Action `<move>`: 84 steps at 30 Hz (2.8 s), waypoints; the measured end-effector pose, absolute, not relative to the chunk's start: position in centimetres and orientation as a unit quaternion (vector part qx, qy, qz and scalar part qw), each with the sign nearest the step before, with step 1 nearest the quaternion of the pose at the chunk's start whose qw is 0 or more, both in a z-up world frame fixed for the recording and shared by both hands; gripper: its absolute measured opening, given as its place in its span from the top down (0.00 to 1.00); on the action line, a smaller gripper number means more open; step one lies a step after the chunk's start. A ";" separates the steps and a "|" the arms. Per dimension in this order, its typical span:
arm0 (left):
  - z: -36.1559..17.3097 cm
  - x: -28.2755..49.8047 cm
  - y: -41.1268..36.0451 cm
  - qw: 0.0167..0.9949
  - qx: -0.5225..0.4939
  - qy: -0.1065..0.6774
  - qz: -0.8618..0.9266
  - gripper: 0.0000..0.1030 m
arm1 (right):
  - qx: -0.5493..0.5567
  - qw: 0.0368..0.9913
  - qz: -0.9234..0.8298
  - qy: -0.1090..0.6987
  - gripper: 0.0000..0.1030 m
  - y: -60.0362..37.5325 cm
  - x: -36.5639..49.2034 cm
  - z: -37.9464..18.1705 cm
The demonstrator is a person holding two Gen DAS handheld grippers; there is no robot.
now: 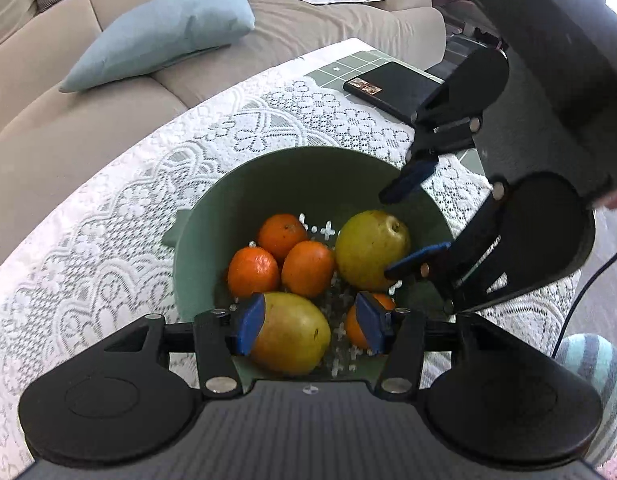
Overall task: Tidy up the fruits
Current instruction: 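Carry both mandarins over the green colander and open both tools inside, then move both tools away from the colander toward the kiwis on the table, then grasp a kiwi with the left tool while the right tool grasps another kiwi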
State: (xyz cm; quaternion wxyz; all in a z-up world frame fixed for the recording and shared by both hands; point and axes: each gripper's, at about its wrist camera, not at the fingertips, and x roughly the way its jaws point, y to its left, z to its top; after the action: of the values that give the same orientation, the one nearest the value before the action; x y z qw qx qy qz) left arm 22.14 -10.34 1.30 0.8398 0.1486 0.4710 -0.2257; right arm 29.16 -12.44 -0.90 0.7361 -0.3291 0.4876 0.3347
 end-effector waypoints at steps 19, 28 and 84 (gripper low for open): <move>4.1 14.2 -2.3 0.873 0.136 0.459 -0.087 0.40 | -0.284 0.780 0.403 0.385 0.44 -4.9 21.3 3.6; 2.7 10.7 3.1 0.894 0.032 0.446 -0.013 0.40 | -0.212 0.792 0.448 0.356 0.44 -1.8 17.5 2.1; -7.3 7.2 11.7 0.918 -0.100 0.373 0.089 0.69 | -0.128 0.870 0.326 0.347 0.76 2.7 19.3 -9.0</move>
State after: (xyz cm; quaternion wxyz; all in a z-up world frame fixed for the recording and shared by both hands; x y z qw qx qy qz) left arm 7.21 11.74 -7.30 0.9183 -0.0997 0.3726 0.0887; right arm 19.31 2.70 -9.04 0.8696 -0.1284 0.3474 0.3264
